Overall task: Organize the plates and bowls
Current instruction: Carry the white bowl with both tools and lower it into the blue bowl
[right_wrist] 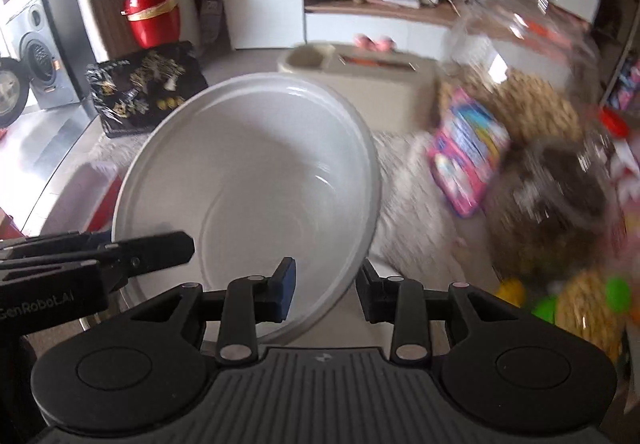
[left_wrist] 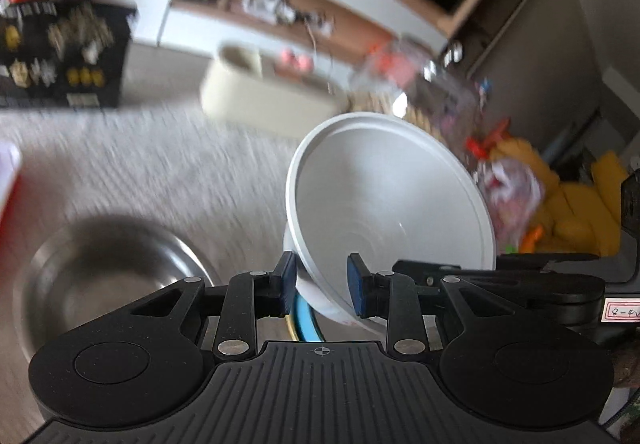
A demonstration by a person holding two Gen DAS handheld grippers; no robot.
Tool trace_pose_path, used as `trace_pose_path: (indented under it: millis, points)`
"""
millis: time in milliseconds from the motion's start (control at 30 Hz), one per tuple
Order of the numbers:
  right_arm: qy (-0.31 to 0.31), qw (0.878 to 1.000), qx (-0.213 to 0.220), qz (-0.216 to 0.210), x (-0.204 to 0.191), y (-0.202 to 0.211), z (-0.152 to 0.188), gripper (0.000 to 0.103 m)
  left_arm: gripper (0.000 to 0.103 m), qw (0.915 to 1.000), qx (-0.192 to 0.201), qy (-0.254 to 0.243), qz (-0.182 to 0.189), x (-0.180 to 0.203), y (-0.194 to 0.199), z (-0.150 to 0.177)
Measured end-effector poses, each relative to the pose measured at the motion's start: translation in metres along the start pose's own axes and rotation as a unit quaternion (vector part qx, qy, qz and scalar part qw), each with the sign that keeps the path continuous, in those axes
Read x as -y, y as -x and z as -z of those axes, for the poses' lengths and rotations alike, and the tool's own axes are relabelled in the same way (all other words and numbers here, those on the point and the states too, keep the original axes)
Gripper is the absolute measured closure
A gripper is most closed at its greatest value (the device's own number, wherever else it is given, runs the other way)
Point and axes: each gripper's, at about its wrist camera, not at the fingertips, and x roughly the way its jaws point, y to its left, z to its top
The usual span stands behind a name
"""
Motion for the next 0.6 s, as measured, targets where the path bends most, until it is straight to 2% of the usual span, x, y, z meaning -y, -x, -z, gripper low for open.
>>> trace_pose_path:
  millis: [133, 200, 367, 600]
  points:
    - [-0.028, 0.999, -0.020, -0.011, 0.021, -0.015, 0.026, 0.070, 0.077, 0.9985, -0.051, 0.017, 0.008, -0.001, -0.022, 0.014]
    - [-0.042, 0.998, -0.034, -0.019, 0.030, -0.024, 0.036, 0.070, 0.078, 0.9979, -0.062, 0.021, 0.005, -0.001, -0.026, 0.019]
    - [-0.058, 0.997, -0.046, -0.032, 0.044, -0.032, 0.049, 0.070, 0.078, 0.9987, -0.047, 0.004, -0.018, 0.010, -0.024, 0.017]
    - [-0.079, 0.996, -0.007, -0.046, 0.065, -0.014, 0.043, 0.069, 0.078, 0.9990, -0.035, -0.002, -0.030, 0.026, -0.020, 0.016]
